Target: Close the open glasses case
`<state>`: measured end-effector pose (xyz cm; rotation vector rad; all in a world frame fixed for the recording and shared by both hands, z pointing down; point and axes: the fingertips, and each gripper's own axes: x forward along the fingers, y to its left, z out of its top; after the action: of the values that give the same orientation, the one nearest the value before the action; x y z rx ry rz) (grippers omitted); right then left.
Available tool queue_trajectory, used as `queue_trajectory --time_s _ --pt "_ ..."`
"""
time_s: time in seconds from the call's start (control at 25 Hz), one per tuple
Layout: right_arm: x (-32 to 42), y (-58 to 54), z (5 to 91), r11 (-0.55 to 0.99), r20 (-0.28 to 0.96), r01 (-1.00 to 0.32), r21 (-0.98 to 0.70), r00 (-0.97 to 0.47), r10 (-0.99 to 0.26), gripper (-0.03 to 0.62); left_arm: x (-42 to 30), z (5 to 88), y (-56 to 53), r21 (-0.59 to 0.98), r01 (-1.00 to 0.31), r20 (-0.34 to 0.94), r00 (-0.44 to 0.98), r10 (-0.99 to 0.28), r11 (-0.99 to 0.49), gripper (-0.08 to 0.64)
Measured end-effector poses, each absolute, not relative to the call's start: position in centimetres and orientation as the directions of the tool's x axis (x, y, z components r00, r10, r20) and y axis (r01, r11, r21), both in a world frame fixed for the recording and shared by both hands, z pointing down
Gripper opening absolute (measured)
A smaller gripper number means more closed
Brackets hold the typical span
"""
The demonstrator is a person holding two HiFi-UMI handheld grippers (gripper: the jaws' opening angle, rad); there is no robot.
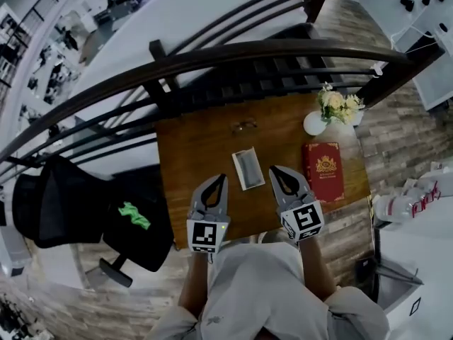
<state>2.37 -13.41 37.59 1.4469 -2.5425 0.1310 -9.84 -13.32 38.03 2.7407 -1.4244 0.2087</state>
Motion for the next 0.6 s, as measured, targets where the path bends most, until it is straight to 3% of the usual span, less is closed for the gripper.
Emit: queue_trajectory --time_s 0.6 --pt "4.2 -14.4 45.5 0.491 0.362 -0.871 -0.033 -0.468 -0.806 0.003 -6.4 46.2 -14.8 0.039 -0.761 0.252 0.634 -0.731 -0.647 0.02"
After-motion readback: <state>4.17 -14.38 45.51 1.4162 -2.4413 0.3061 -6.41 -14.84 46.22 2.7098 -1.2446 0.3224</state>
